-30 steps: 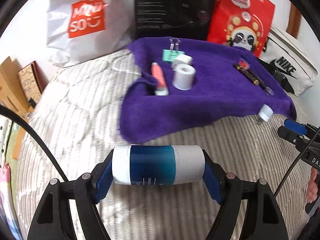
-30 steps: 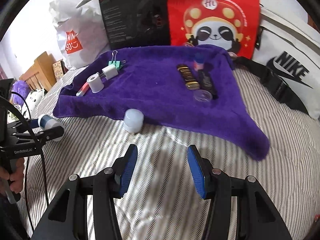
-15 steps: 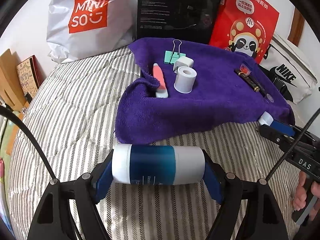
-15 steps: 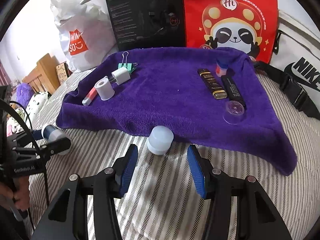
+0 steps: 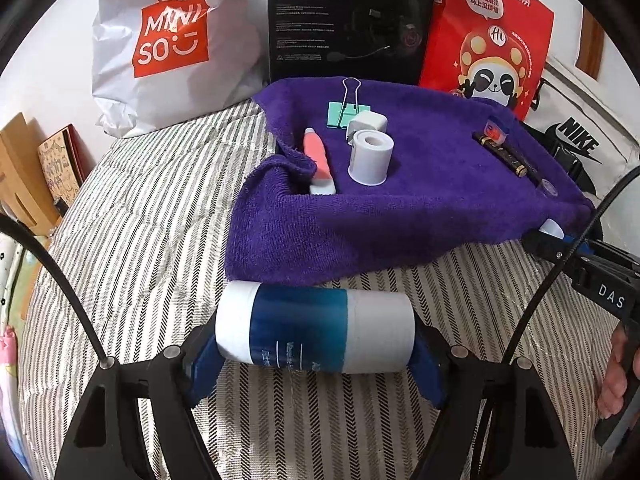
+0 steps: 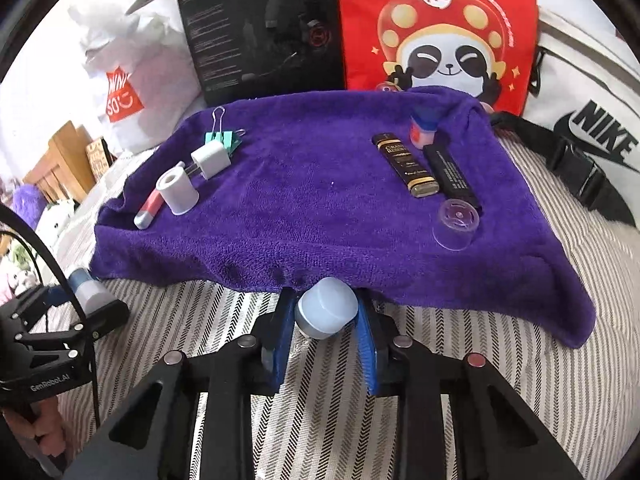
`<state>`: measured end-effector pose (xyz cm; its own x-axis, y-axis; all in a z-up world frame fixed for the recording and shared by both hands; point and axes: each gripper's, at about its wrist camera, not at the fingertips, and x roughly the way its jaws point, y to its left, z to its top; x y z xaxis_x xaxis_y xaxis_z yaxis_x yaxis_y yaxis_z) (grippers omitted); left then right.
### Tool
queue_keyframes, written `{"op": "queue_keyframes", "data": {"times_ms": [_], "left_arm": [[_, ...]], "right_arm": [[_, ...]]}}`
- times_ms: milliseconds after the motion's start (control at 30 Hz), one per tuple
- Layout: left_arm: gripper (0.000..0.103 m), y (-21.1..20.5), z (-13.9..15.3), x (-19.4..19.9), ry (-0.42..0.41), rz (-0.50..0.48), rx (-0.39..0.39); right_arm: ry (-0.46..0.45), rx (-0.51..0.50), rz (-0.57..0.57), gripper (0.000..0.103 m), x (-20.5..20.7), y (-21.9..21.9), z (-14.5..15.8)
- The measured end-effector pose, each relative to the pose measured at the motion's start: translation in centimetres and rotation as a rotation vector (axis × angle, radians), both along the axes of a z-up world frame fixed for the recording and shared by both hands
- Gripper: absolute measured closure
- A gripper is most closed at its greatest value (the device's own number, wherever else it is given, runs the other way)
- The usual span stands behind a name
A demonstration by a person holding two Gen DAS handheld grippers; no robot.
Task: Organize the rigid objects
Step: 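Carry the canister toward the towel while the right gripper carries the white cap there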
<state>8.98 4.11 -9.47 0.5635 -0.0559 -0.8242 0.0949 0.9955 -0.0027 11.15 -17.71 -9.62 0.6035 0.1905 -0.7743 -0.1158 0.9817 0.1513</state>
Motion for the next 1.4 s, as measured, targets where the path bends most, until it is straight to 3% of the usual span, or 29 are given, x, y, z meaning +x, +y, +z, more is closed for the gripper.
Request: {"op": "queue_keyframes", "data": {"times_ms": [133, 400, 567, 733, 1400], "left_arm": [[0.027, 0.0, -0.1, 0.0, -0.001, -0.001, 0.001], [0.026, -0.1, -0.2, 0.0, -0.001, -0.002, 0.010], [0.026, -0.1, -0.2, 0.0, -0.006, -0.004, 0.011], [0.026, -0.1, -0.2, 0.0, -0.006, -0.004, 0.011], [0.025, -0.2, -0.3, 0.0, -0.009, -0.006, 0.011]], "right_arm": [[0.010, -0.012, 0.014, 0.074, -0.6, -0.2, 0.3], [0.017, -0.147, 0.027, 0.074, -3.6, -1.9, 0.7], [-0.018, -0.144, 0.009, 0.075, -3.8, -1.9, -0.2], [-0.011, -0.108, 0.009, 0.074, -3.6, -2.3, -0.3], [-0.013, -0.126, 0.010, 0.074, -3.5, -2.0, -0.3]]}}
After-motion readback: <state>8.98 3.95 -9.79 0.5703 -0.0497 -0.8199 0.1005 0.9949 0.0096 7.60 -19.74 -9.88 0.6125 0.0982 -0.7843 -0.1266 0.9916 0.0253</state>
